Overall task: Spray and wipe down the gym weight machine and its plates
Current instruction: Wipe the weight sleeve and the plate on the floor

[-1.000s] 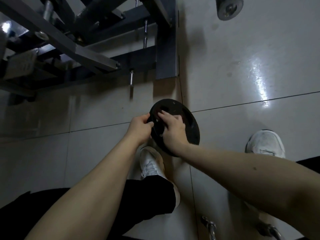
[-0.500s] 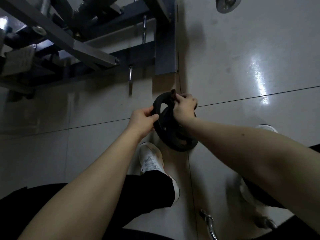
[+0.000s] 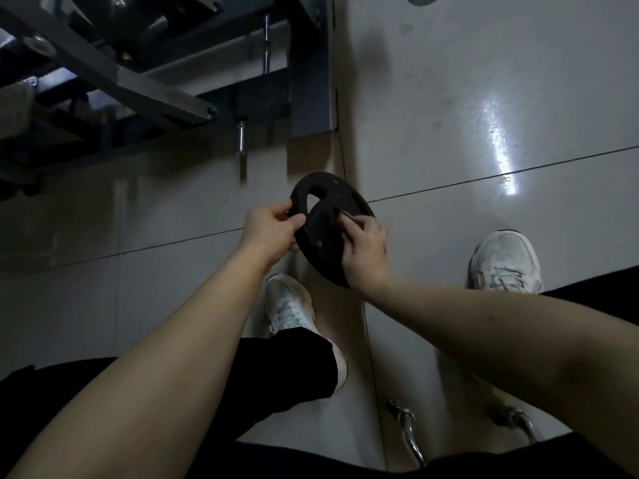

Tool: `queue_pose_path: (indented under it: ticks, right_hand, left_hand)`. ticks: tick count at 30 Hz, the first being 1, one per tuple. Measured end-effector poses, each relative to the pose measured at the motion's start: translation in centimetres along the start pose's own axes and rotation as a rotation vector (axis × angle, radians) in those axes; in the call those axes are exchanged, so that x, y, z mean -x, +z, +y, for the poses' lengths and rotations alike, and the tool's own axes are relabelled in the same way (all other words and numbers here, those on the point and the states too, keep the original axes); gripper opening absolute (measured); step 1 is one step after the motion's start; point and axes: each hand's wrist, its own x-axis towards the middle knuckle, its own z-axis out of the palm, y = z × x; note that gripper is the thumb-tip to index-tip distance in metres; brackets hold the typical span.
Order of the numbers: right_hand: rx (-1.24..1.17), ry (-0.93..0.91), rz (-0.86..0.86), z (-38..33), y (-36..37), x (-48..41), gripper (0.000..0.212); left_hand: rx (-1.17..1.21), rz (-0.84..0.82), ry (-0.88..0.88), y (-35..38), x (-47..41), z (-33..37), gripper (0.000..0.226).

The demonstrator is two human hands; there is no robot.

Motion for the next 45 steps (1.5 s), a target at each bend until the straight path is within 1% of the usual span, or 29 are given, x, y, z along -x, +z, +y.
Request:
queue_pose_path:
  ticks: [3,5,6,7,8,11,13,15,16,19,22,24,26,29,32,35,37,39,41,42,43,45]
  right_hand:
    - [0.033,0.334,-0.078,4.7,-0.8,0.0,0.039]
    - [0.011,0.473,-0.067,3.9,-0.4,0.4,0.038]
    - [-0.031,0.492,-0.049,2.2,-0.1,0.6,0.038]
    - [-0.084,0.462,-0.025,0.2,0.3,0.9,0.038]
    - [-0.138,0.379,-0.011,-2.0,0.7,1.4,0.039]
    - [-0.286,0.062,-0.043,-7.0,1.4,3.4,0.044]
    - [-0.299,-0.057,-0.023,-7.2,1.6,3.9,0.047]
    - [-0.252,-0.105,-0.011,-5.6,1.7,4.2,0.048]
    - [-0.205,-0.085,-0.015,-4.4,1.8,4.1,0.048]
    - [-0.065,0.101,0.033,0.9,2.4,3.0,0.045]
    - [-0.051,0.163,0.042,3.7,3.2,1.8,0.044]
    - [-0.037,0.192,0.061,3.9,4.0,1.0,0.046]
    - [-0.028,0.258,0.082,3.4,5.0,0.8,0.048]
    - [-0.057,0.417,0.133,3.1,5.8,0.1,0.048]
    - [-0.075,0.613,0.184,3.7,4.8,-2.6,0.042]
    - [-0.052,0.692,0.151,4.3,3.0,-5.6,0.038]
    - [-0.063,0.689,0.136,4.1,1.9,-7.8,0.035]
    - [-0.182,0.664,0.141,2.6,1.0,-10.2,0.033]
    - [-0.283,0.601,0.108,-0.1,0.8,-12.2,0.032]
    - [-0.293,0.519,0.083,-1.7,1.1,-12.4,0.033]
    - [-0.292,0.396,0.056,-3.5,1.5,-12.1,0.035]
    - [-0.268,0.096,-0.017,-6.5,2.7,-10.3,0.039]
  left_hand:
    - [-0.004,-0.018,0.012,0.0,0.1,-0.2,0.052]
    - [-0.002,-0.026,0.029,-0.2,0.0,-0.3,0.052]
    - [-0.001,-0.026,0.030,-0.3,-0.2,-0.2,0.052]
    - [-0.006,-0.027,0.027,-0.4,-0.4,-0.1,0.051]
    - [-0.015,-0.023,0.024,-0.4,-0.6,0.0,0.049]
    - [-0.029,-0.024,0.023,-0.8,-0.9,0.3,0.043]
    - [-0.033,-0.030,0.020,-0.9,-0.9,0.3,0.038]
    - [-0.027,-0.035,-0.005,-0.9,-1.0,-0.2,0.040]
    - [-0.021,-0.028,-0.019,-0.9,-1.1,-0.5,0.042]
    - [-0.036,-0.009,-0.051,-1.0,-0.9,-1.7,0.044]
    - [-0.010,-0.001,-0.046,-0.8,-1.1,-2.5,0.047]
    - [-0.011,0.014,-0.032,-0.8,-1.3,-2.9,0.049]
    - [-0.034,0.021,-0.025,-0.9,-1.1,-3.2,0.052]
    - [-0.067,0.031,0.003,-1.0,-1.2,-3.7,0.061]
    - [-0.050,0.038,0.014,-0.9,-1.5,-4.0,0.062]
    - [-0.042,0.035,0.029,-0.9,-1.8,-4.5,0.061]
    - [-0.036,0.030,0.043,-1.0,-2.1,-4.9,0.061]
    - [-0.028,0.026,0.039,-1.1,-2.3,-5.0,0.060]
    - [-0.027,0.022,0.041,-0.9,-2.4,-4.9,0.060]
    - [-0.029,0.025,0.043,-0.9,-2.5,-5.0,0.059]
    - [-0.030,0.027,0.047,-0.9,-2.5,-5.0,0.059]
    - [-0.037,0.031,0.055,-0.8,-2.5,-4.8,0.058]
